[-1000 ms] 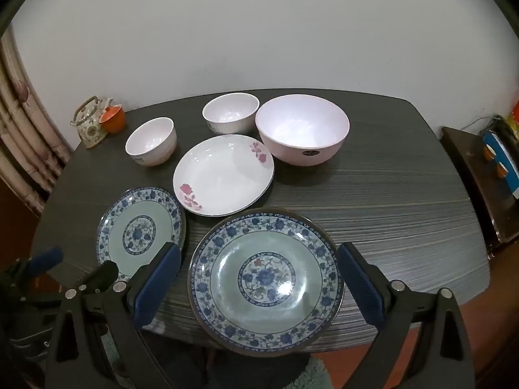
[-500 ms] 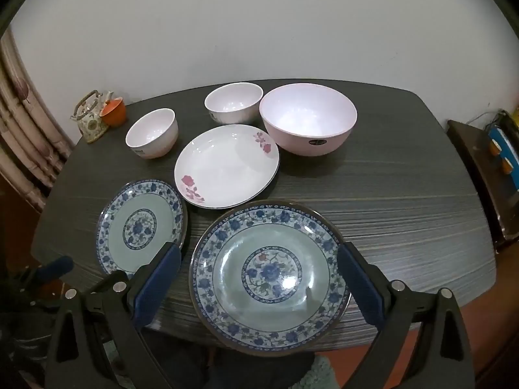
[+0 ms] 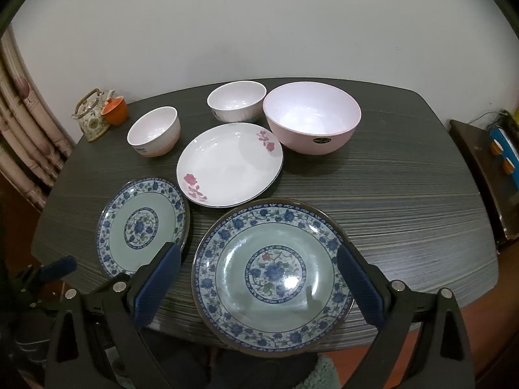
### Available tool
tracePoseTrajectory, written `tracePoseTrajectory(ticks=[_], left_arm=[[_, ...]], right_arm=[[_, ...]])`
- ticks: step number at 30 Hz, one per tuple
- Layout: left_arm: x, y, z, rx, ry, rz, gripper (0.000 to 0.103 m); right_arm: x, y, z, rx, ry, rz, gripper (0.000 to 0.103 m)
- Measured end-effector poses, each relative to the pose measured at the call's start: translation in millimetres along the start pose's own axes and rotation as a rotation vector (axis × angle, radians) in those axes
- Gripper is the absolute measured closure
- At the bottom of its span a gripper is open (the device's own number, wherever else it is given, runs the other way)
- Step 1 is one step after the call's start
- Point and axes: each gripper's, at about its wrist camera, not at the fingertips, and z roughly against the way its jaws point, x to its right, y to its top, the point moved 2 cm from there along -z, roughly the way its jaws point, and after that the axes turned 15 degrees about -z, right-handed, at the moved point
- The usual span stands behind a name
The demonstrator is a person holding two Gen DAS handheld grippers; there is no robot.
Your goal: Organize plates and bowls
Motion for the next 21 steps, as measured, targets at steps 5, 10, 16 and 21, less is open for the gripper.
tracePoseTrajectory(ticks=[5,10,16,21], left_arm=[[1.1,0.3,2.3,0.010,0.049,-0.018,0.000],[1.7,-1.6,-1.4,-0.003,0.068,-0.038,0.000],[0.8,-1.5,-1.1,0.005,0.064,-0.031,0.000],[0.6,-1.2,-1.2,0.002,0.065,-0.027,0.000]], right_arm=[[-1.8,-2.8,-1.3,-0.011,0.018,-0.005,0.007],[-3.0,-3.6,-1.1,-0.015,0.026,-0.002,0.007],[-4.6,-4.1,-1.2,-0.018,0.028,0.000,0.007],[-4.0,-3.2,-2.2,-0.021,0.019,-0.002,0.007]])
